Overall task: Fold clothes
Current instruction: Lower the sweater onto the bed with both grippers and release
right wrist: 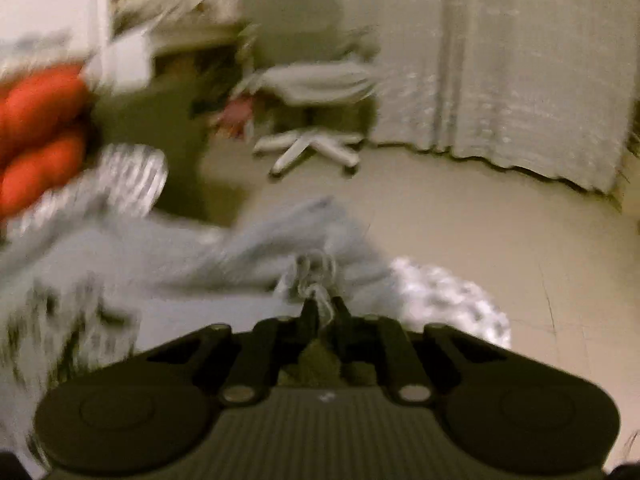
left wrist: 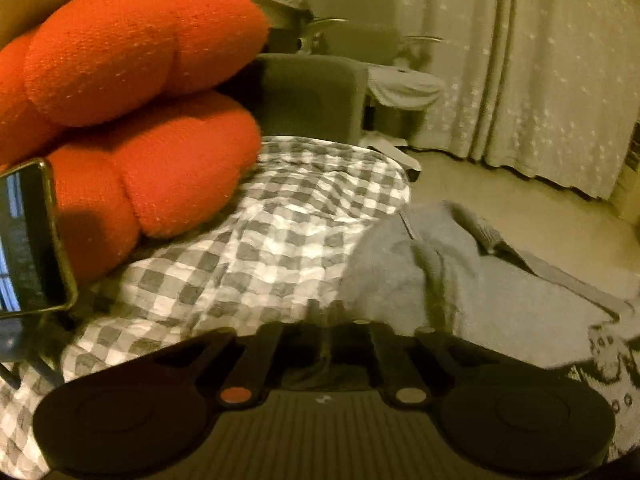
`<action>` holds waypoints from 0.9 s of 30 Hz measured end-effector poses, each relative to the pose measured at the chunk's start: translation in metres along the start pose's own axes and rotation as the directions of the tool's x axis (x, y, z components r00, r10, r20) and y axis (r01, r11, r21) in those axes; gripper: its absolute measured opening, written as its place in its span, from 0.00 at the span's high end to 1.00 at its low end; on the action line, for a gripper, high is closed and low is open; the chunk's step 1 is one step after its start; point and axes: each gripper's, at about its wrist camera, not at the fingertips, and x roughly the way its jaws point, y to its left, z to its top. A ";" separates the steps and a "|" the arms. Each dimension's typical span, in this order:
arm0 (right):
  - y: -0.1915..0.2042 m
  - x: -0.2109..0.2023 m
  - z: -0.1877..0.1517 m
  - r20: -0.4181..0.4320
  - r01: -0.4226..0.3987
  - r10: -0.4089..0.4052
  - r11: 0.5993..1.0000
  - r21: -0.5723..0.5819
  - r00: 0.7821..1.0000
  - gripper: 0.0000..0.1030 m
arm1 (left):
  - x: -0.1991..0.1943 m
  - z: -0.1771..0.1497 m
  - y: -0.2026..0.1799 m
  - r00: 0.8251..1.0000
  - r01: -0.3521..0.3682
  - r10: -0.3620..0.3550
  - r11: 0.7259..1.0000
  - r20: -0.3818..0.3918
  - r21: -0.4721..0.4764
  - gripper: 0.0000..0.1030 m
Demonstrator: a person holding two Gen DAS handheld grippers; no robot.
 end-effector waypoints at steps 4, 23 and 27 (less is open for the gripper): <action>-0.028 -0.001 0.010 0.022 0.118 -0.121 0.987 0.106 0.992 0.92 | -0.003 0.018 0.014 0.997 -0.058 0.059 0.998 0.052 -0.029 0.97; -0.047 -0.071 -0.047 0.044 0.025 -0.039 0.957 0.290 0.998 0.45 | -0.083 -0.027 0.027 1.000 0.004 -0.002 0.996 0.028 -0.084 0.75; -0.038 -0.112 -0.077 0.039 -0.108 0.101 0.953 0.284 0.994 0.40 | -0.127 -0.070 0.022 0.997 0.075 -0.074 0.995 0.009 -0.065 0.73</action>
